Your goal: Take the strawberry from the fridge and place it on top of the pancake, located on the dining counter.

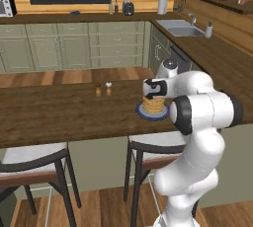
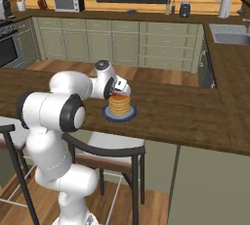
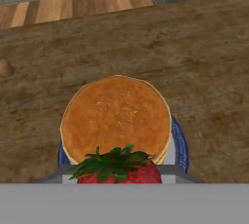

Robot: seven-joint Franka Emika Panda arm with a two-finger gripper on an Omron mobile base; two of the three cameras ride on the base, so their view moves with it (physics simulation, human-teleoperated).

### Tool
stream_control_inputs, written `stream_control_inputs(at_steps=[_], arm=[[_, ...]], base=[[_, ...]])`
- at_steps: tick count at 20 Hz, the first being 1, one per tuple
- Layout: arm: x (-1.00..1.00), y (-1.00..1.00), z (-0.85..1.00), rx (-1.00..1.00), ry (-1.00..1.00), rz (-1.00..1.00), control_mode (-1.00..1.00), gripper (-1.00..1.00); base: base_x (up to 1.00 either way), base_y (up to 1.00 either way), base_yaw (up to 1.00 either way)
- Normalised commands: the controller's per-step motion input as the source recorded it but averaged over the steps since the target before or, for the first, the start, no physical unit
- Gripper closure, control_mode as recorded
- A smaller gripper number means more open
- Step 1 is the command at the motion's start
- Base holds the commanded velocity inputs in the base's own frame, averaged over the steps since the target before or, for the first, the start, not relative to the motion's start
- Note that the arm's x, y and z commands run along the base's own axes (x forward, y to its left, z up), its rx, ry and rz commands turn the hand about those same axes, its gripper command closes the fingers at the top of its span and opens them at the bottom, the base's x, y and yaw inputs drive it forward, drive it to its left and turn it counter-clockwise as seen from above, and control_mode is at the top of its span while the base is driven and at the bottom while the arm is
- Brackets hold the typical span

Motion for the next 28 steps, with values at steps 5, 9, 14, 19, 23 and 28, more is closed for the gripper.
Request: stream_control_inputs(at_steps=[5, 9, 14, 19, 23, 28], arm=[[0.28, 0.0, -0.13, 0.0, 0.0, 0.0, -1.0, 1.0], [0.22, 0.0, -0.19, 0.0, 0.0, 0.0, -1.0, 1.0], [0.09, 0.0, -0.23, 0.0, 0.0, 0.0, -1.0, 1.0], [0.03, 0.0, -0.26, 0.0, 0.0, 0.0, -1.0, -1.0], [0.18, 0.0, -0.11, 0.0, 0.0, 0.0, -1.0, -1.0], [0.05, -0.05, 0.01, 0.0, 0.0, 0.0, -1.0, -1.0]], base=[[0.0, 0.0, 0.0], [0.0, 0.0, 0.0], [0.0, 0.0, 0.0], [0.0, 0.0, 0.0], [0.0, 0.0, 0.0], [0.0, 0.0, 0.0]])
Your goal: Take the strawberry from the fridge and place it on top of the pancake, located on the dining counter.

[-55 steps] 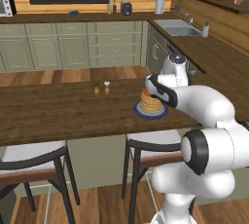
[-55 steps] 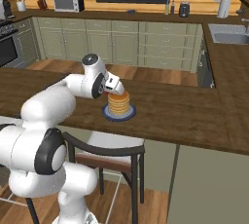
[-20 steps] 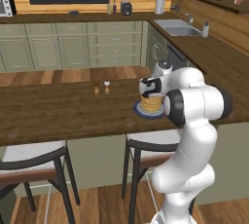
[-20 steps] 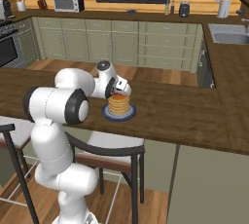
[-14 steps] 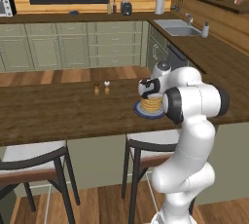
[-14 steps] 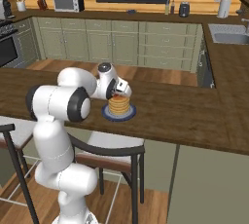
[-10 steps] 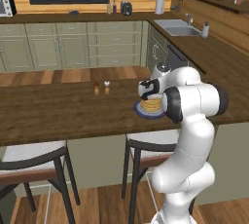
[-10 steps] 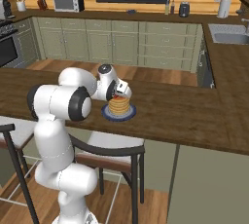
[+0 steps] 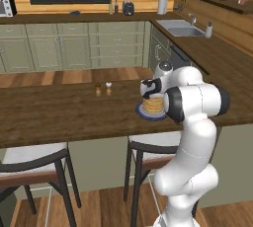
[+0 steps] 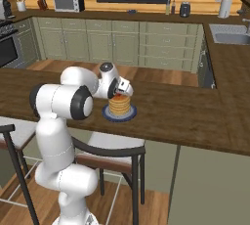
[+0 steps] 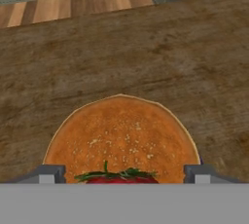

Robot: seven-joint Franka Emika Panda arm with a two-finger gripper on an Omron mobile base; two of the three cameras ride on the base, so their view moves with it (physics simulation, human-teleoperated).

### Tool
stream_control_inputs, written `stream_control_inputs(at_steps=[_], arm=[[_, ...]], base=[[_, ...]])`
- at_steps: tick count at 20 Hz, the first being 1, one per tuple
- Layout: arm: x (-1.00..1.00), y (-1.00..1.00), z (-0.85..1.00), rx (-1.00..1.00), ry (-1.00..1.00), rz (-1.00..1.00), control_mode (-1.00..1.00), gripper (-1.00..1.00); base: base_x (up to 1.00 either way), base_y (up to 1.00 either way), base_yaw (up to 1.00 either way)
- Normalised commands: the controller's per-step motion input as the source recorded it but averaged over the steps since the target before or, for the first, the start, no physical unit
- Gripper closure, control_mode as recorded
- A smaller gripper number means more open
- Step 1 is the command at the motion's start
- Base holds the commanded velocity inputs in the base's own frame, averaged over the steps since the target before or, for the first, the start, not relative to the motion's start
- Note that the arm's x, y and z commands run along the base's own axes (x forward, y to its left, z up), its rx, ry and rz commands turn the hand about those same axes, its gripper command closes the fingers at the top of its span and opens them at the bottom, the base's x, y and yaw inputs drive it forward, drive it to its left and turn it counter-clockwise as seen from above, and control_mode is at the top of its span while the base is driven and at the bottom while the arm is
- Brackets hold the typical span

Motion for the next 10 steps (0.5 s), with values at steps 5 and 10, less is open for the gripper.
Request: stream_control_inputs(at_steps=[5, 10], arm=[[-0.02, 0.0, 0.25, 0.0, 0.01, -0.03, -1.0, -1.0], [-0.13, 0.0, 0.33, 0.0, 0.0, -0.04, -1.0, -1.0]], base=[[0.0, 0.0, 0.0], [0.0, 0.0, 0.0]])
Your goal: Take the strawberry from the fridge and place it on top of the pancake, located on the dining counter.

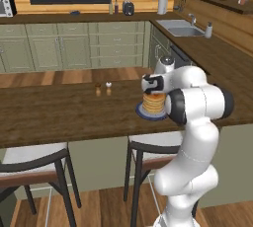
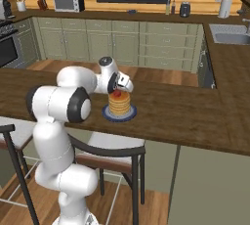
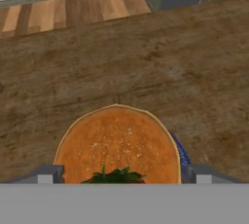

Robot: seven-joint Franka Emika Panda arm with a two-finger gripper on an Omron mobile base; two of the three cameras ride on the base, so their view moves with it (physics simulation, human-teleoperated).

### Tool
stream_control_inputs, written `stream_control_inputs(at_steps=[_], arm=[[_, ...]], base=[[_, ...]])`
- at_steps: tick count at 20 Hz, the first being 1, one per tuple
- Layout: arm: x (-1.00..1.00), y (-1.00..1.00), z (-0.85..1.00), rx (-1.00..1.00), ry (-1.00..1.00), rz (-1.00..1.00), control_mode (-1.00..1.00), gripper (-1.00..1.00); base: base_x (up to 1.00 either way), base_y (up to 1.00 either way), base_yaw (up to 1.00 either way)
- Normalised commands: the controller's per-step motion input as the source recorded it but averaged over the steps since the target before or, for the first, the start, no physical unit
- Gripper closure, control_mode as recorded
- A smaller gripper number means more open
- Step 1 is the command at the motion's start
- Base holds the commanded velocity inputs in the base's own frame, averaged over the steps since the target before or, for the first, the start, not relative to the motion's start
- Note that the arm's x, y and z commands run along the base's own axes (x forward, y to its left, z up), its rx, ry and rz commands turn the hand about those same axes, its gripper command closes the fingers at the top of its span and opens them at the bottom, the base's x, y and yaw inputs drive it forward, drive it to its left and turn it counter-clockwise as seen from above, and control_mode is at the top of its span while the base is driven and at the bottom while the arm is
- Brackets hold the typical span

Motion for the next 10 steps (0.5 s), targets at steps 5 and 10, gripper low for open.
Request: stream_control_inputs(at_steps=[5, 10], arm=[[-0.34, 0.0, 0.42, 0.0, 0.0, -0.06, -1.0, -1.0], [-0.5, 0.0, 0.47, 0.0, 0.0, -0.06, -1.0, -1.0]], base=[[0.0, 0.0, 0.0], [0.0, 0.0, 0.0]])
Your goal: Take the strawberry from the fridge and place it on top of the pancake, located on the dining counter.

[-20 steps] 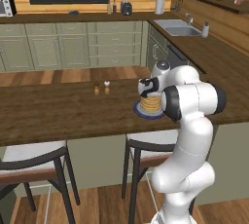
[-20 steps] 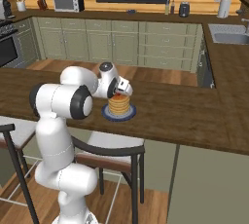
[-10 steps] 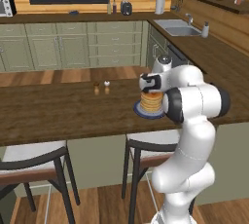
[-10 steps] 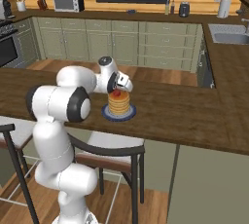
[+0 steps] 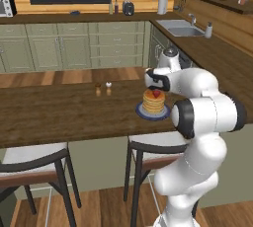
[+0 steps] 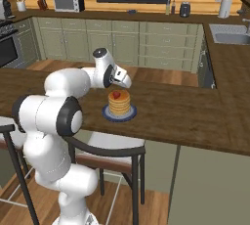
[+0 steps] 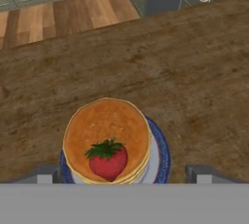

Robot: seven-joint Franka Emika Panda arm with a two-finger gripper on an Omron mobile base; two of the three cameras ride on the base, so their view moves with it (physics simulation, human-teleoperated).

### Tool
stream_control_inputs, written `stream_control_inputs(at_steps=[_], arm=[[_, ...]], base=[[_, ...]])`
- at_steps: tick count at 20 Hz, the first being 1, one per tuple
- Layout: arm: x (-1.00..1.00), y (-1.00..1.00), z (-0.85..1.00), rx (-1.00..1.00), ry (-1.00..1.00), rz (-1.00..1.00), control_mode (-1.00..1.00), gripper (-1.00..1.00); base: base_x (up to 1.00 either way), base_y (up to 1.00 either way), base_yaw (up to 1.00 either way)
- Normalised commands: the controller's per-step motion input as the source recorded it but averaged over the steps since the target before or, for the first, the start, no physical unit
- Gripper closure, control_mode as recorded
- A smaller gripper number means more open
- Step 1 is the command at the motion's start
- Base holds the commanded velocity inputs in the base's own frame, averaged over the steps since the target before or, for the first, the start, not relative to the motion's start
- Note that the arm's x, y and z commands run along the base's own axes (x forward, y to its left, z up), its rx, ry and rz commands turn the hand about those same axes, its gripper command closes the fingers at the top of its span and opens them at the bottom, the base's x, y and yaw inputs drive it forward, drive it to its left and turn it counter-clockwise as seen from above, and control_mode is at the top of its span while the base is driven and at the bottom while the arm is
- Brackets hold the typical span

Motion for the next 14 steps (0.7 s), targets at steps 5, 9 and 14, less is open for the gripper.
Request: stream_control_inputs(at_steps=[5, 9, 14], arm=[[-0.66, 0.0, 0.47, 0.0, 0.0, -0.06, -1.0, -1.0], [-0.65, 0.0, 0.47, 0.0, 0.0, -0.05, -1.0, -1.0], [-0.59, 0.0, 0.35, 0.0, 0.0, -0.04, -1.0, -1.0]], base=[[0.0, 0.0, 0.0], [0.0, 0.0, 0.0], [0.0, 0.0, 0.0]])
